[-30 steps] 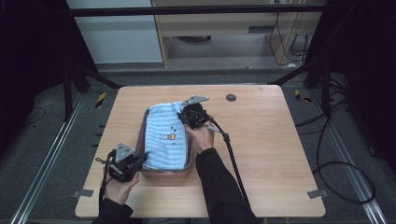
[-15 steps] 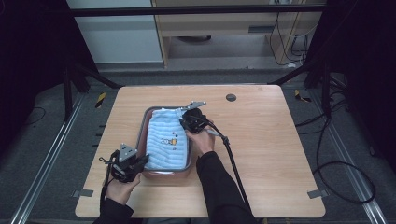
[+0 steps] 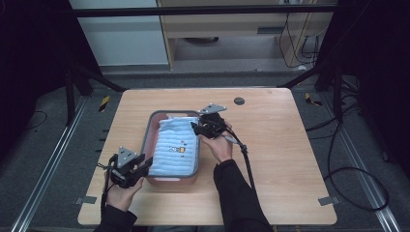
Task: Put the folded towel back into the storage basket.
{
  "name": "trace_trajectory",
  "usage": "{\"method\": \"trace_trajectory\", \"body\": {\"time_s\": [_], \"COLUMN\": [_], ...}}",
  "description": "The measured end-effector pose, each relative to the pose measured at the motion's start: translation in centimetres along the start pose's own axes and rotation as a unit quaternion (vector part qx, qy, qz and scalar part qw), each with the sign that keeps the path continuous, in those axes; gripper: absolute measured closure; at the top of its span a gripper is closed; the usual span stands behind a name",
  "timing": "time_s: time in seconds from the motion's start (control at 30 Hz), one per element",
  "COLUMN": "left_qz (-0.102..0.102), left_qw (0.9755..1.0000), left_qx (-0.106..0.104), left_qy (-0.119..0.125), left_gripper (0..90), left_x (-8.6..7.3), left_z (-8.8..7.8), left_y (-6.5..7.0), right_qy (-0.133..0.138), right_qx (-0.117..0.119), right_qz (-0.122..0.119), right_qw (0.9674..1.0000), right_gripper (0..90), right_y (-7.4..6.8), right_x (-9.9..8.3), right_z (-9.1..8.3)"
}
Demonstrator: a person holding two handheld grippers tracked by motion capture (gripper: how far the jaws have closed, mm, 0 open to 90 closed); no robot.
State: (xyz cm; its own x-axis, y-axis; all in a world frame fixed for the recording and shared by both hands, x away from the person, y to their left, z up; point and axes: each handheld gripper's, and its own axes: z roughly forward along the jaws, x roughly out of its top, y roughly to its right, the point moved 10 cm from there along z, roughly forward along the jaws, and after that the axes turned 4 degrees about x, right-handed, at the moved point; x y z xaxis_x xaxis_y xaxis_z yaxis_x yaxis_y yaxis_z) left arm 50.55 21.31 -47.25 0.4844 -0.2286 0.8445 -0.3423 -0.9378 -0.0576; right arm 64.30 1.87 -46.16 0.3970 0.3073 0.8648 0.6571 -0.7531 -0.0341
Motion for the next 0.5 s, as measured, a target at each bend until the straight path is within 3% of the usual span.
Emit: {"method": "trace_trajectory", "body": {"time_s": [0.2,0.5], "left_qz": [-0.008,-0.020], "left_qw": [0.9997,0.9986], "left_qx": [-0.001,0.010], "left_qy": [0.025,0.048], "left_gripper": [51.8,38.5], "left_x": [0.8,1.3], "left_z": [-0.8,-1.3], "left_y": [-1.0,-3.2], "right_qy": [0.034,0.053], "right_qx": [-0.013,-0.037], "right_qz": [0.021,0.044], "right_qw": [0.9991,0.9969], "right_gripper": [31.8,24.1], "right_y": [2.4,6.1], "right_x": [-0.5,-3.3], "right_z": [-3.9,-8.6]}}
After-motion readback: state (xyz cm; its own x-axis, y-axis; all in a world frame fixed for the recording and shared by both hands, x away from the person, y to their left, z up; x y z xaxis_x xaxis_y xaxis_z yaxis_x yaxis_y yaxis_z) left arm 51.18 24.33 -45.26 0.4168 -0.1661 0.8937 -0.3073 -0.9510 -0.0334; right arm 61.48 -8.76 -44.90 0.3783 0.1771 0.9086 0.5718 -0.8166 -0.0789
